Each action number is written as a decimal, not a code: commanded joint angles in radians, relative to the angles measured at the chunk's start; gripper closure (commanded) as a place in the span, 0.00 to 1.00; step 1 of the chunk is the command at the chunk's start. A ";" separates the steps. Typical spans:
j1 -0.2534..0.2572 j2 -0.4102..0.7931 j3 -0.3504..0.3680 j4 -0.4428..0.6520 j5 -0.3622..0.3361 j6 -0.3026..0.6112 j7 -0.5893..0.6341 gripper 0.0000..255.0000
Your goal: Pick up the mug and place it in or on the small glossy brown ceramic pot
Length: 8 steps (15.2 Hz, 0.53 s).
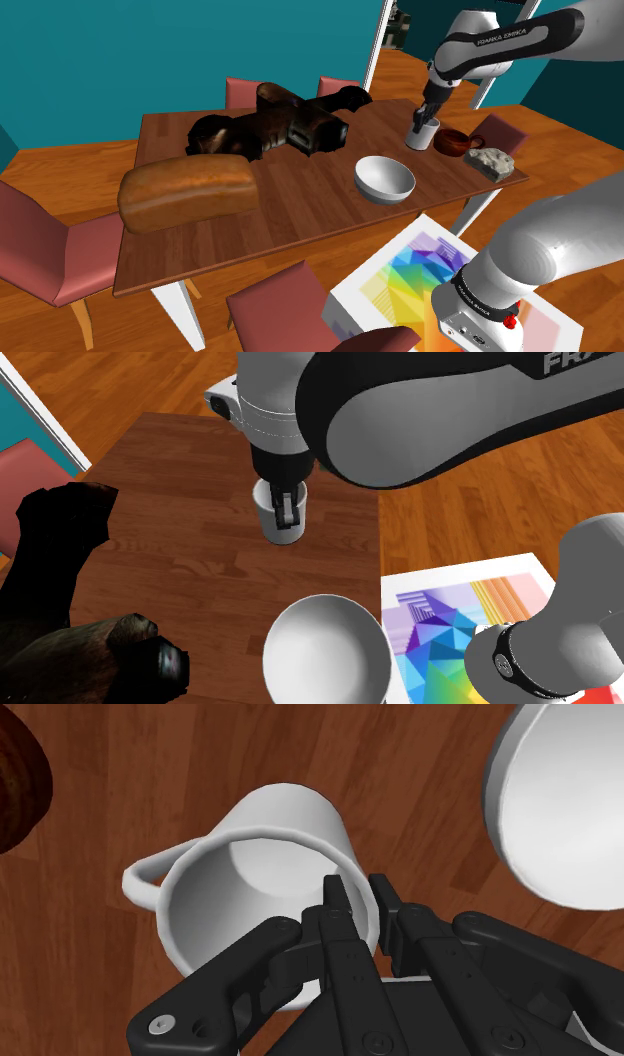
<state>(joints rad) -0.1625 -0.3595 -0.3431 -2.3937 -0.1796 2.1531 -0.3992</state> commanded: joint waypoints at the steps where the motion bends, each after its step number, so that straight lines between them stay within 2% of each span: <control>1: 0.001 -0.010 0.004 0.020 0.001 -0.029 0.001 1.00; 8: 0.003 -0.034 0.016 0.094 0.005 -0.128 -0.001 1.00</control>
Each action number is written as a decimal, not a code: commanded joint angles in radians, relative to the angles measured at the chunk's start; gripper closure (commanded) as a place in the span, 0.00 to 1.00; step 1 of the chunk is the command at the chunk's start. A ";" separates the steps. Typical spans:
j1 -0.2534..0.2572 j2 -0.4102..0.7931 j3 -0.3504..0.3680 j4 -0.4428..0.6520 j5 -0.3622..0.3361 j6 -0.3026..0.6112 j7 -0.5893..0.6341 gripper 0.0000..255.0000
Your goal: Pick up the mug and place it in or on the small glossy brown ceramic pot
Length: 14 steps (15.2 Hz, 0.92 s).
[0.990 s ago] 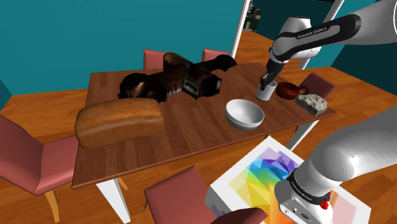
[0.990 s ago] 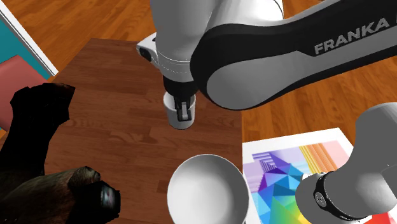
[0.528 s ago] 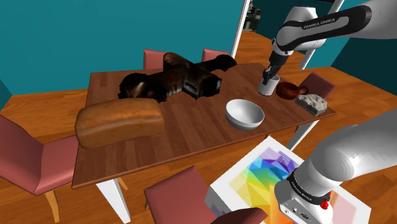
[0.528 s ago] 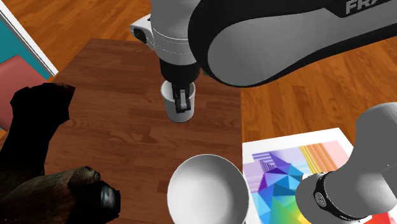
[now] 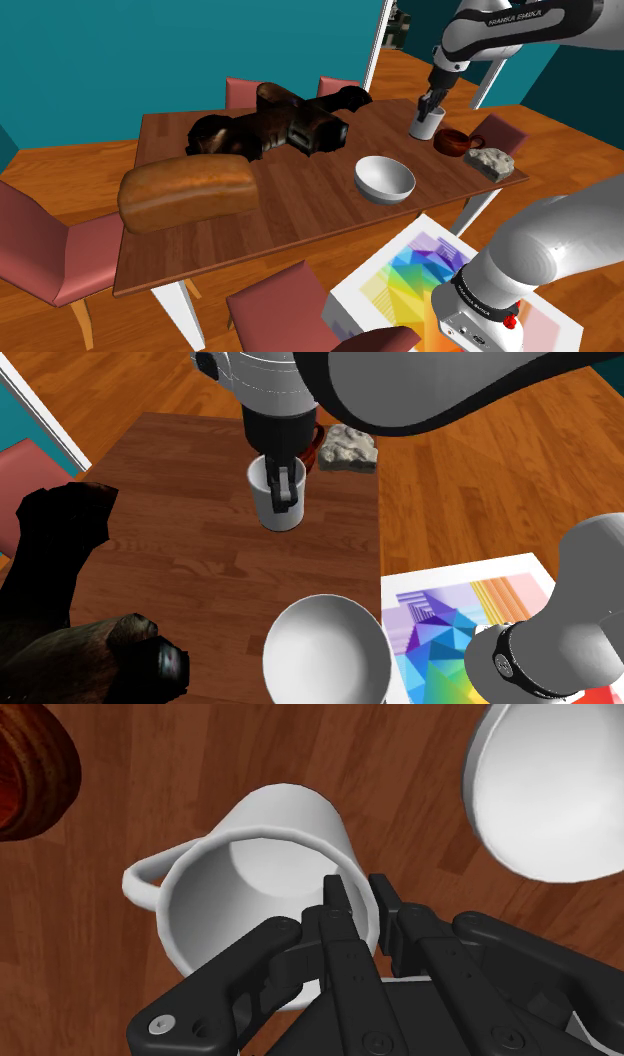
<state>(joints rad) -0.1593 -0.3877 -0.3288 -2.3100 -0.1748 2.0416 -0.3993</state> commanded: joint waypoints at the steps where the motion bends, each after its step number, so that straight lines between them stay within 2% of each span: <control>1: 0.000 -0.008 0.003 0.022 0.001 -0.030 -0.002 1.00; 6: 0.002 -0.016 0.009 0.075 0.004 -0.091 -0.004 1.00; 14: -0.043 0.109 -0.145 0.234 0.027 -0.107 -0.222 1.00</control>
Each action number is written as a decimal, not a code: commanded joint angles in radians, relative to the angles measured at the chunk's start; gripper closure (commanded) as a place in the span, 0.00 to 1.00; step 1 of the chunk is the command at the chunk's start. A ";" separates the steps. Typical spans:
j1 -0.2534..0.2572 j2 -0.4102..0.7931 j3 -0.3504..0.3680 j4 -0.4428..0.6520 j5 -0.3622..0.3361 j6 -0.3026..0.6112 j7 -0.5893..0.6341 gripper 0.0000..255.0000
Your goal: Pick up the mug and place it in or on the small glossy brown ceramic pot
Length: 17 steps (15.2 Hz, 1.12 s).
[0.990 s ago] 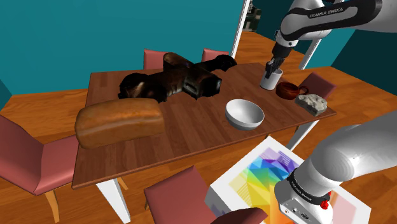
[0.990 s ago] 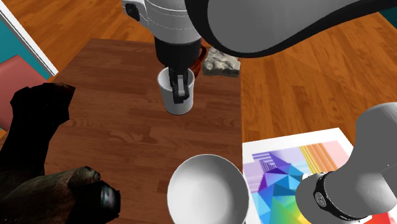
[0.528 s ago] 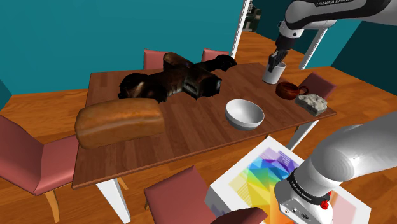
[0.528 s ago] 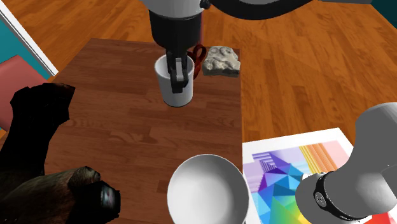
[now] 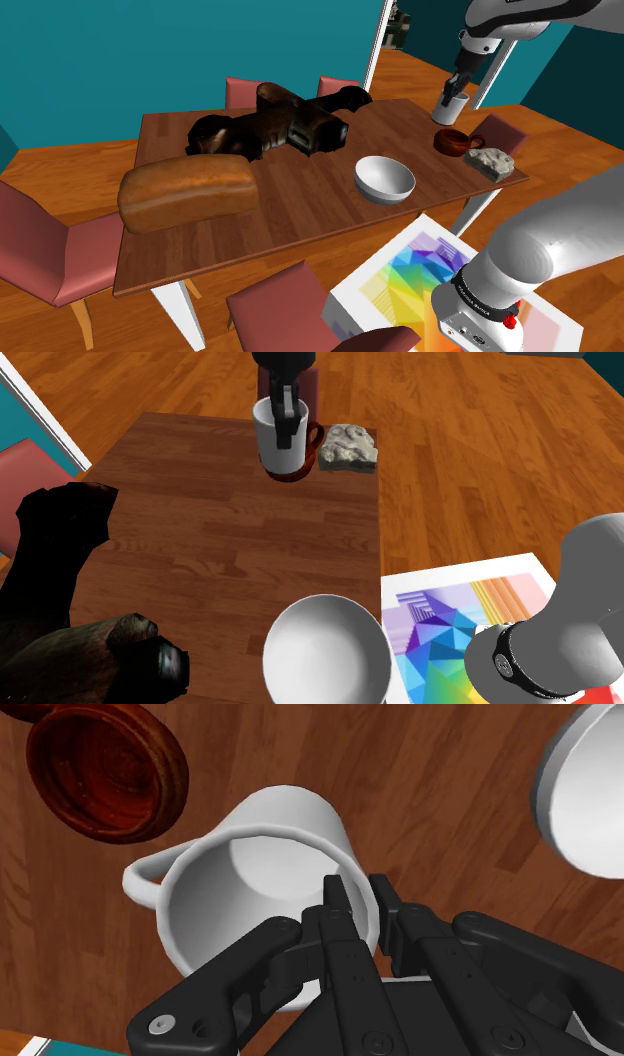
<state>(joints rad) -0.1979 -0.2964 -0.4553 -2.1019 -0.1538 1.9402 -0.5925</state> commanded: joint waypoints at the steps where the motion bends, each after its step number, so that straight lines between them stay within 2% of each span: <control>1: -0.009 0.039 -0.038 0.050 0.015 -0.009 -0.057 1.00; 5: -0.029 0.137 -0.116 0.161 0.065 -0.025 -0.178 1.00; 9: -0.062 0.260 -0.189 0.294 0.145 -0.052 -0.310 1.00; 12: -0.105 0.369 -0.234 0.411 0.226 -0.086 -0.412 1.00; 16: -0.201 0.531 -0.266 0.594 0.347 -0.152 -0.537 1.00; 17: -0.201 0.529 -0.262 0.579 0.345 -0.138 -0.536 1.00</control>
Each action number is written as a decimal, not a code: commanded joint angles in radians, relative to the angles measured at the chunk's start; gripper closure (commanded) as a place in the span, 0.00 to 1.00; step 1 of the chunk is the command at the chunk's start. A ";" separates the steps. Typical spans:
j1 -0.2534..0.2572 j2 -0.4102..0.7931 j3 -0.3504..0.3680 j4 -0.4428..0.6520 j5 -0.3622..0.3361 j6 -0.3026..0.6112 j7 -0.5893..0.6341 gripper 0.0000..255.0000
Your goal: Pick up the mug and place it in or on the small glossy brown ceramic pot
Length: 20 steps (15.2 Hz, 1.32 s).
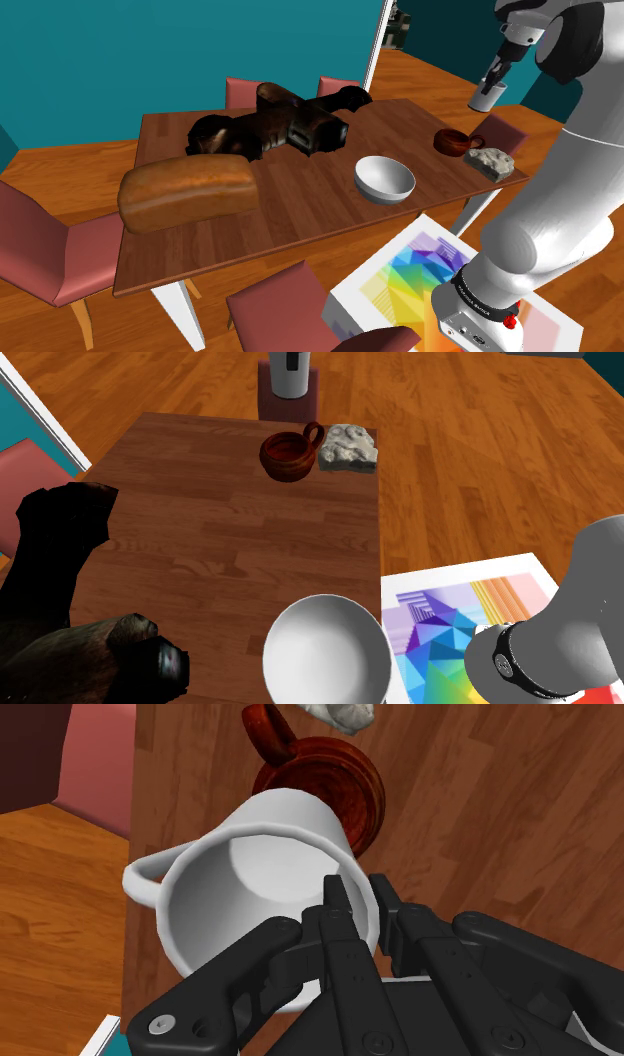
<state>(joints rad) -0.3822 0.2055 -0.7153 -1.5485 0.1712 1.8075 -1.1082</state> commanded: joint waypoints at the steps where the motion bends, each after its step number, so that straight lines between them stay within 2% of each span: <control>1: -0.016 0.025 -0.001 0.010 0.019 0.009 -0.021 1.00; 20: -0.006 0.048 0.013 -0.207 0.047 0.241 -0.048 1.00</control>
<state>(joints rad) -0.3882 0.2522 -0.7025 -1.7493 0.2169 2.0407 -1.1547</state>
